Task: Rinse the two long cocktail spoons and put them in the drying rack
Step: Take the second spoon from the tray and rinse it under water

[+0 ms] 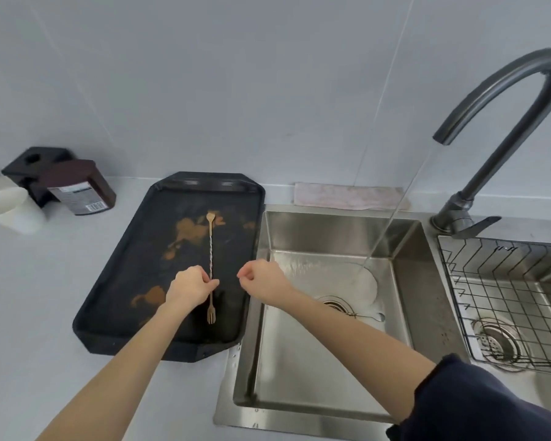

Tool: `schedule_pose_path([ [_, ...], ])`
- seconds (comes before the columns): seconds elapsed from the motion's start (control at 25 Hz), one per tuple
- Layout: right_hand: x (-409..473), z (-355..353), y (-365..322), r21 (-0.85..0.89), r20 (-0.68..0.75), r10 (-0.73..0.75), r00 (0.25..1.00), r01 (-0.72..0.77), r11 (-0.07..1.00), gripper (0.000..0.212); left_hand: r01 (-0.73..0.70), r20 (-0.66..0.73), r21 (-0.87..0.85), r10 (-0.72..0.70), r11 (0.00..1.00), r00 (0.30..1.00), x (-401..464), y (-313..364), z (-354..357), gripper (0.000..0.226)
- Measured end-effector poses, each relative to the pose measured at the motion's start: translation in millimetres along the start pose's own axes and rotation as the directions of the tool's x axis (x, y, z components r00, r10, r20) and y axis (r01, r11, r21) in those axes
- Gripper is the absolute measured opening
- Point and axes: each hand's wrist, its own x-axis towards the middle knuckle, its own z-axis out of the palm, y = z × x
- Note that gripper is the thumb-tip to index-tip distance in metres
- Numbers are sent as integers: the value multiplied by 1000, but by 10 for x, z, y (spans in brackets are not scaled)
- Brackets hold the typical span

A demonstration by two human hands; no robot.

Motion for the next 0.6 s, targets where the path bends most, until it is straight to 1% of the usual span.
schedule_pose_path([
  [0.16, 293, 158, -130, 64, 33, 49, 998, -51, 997, 28, 23, 6, -20, -23, 1000, 1000, 149, -94, 61, 31],
  [0.24, 423, 221, -151, 107, 42, 96, 995, -100, 989, 29, 19, 29, 0, -19, 1000, 999, 208, -97, 76, 31],
  [0.36, 564, 334, -134, 162, 73, 163, 984, -173, 972, 29, 28, 69, 13, -29, 1000, 997, 281, -95, 76, 24],
  [0.44, 617, 400, -126, 253, 95, 211, 973, -229, 940, 30, 41, 90, -20, -39, 999, 995, 296, -95, 57, 16],
  [0.52, 654, 425, -142, 334, 113, 253, 961, -276, 901, 31, 51, 101, -92, -41, 994, 994, 298, -101, 34, 8],
  [0.6, 665, 420, -167, 392, 136, 278, 951, -309, 866, 31, 43, 111, -167, -25, 985, 994, 286, -117, 27, 18],
])
